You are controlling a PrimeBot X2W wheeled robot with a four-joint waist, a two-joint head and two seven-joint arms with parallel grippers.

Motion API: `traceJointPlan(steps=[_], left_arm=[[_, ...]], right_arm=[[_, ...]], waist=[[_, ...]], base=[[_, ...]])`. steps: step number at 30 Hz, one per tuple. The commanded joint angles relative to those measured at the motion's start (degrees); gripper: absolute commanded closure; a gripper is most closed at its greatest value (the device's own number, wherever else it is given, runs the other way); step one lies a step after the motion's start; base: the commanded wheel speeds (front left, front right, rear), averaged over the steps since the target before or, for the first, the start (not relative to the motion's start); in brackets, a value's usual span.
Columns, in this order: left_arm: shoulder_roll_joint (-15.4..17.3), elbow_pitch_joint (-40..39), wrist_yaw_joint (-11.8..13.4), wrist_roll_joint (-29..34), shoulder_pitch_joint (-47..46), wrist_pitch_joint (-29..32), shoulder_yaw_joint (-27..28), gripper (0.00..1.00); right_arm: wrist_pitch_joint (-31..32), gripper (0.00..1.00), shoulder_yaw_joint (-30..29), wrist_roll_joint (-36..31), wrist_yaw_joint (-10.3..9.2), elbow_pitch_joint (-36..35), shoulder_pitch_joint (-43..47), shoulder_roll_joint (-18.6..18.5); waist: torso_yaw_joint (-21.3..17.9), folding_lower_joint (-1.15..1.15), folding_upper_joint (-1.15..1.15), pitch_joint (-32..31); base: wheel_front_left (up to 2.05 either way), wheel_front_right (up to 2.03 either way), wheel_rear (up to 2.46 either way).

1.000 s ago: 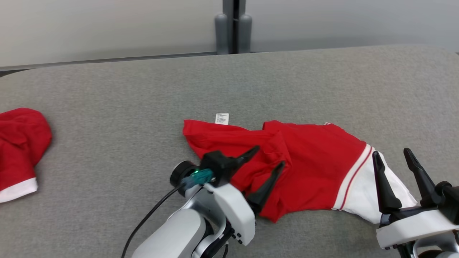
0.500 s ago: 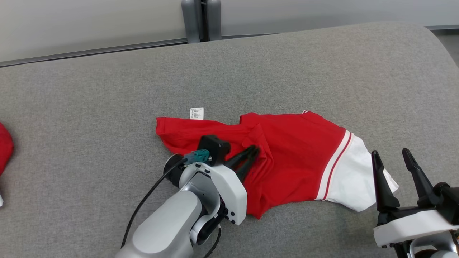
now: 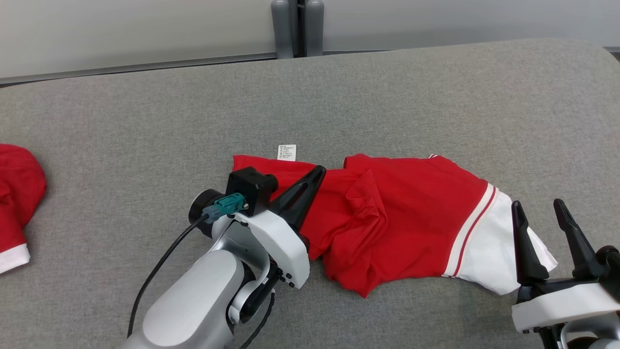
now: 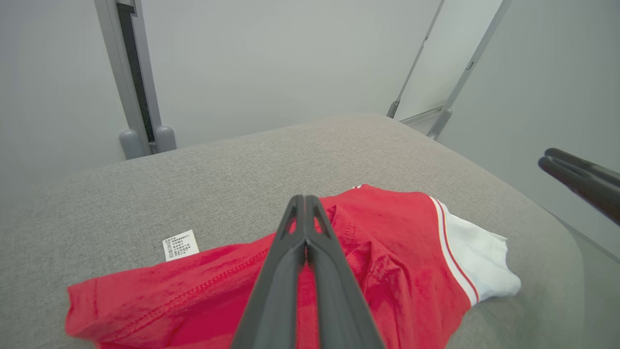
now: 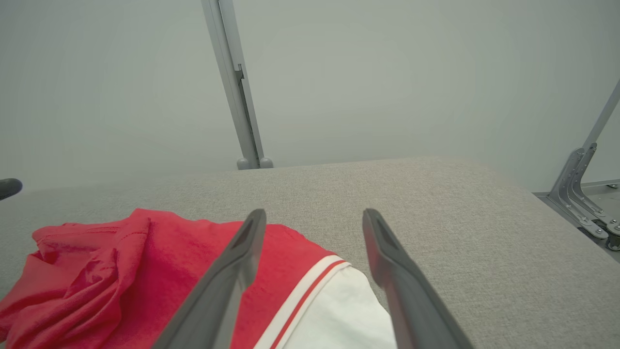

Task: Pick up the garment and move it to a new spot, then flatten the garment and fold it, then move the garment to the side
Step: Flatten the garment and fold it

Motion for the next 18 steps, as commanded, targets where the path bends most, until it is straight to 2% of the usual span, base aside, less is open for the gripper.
traceJointPlan(steps=[1, 4, 5, 6, 12, 18], left_arm=[[0.6, -1.1, 0.7, 0.2, 0.6, -0.5, 0.5, 1.0], [1.5, -3.0, 1.7, 0.8, 1.0, -1.4, 1.1, 1.0], [1.8, -3.5, 2.2, 1.0, 1.3, -1.9, 1.4, 0.73], [2.1, -4.2, 2.8, 1.4, 1.6, -3.0, 2.0, 0.0], [4.2, -6.8, 6.6, 0.3, 5.0, -9.7, 7.5, 0.0], [7.9, -8.0, 9.7, -1.5, 11.3, -14.1, 14.6, 0.0]], right_arm=[[0.2, 0.0, -0.2, -0.1, -0.1, -0.2, -0.3, -0.2], [0.2, 0.0, -0.4, -0.1, -0.09, -0.3, 0.1, -0.1], [0.3, 0.0, -0.4, -0.1, -0.1, -0.3, 0.1, -0.1], [0.3, 0.0, -0.3, -0.1, -0.09, -0.3, 0.2, -0.1], [0.9, 0.0, -0.3, -0.2, -0.1, -0.7, 0.5, -0.2], [1.9, 0.0, -0.6, -0.5, -0.09, -1.1, 1.2, -0.7]], waist=[[0.1, 0.0, 0.0, -0.3], [0.5, 0.0, 0.0, -0.6], [0.6, 0.0, 0.0, -0.7], [0.7, 0.0, 0.0, -0.8], [1.7, 0.0, 0.0, -1.8], [3.1, 0.0, 0.0, -3.6]], base=[[0.0, 0.0, 0.0], [0.0, 0.0, 0.0], [0.0, 0.0, 0.0], [0.0, 0.0, 0.0], [0.0, 0.0, 0.0], [0.0, 0.0, 0.0]])
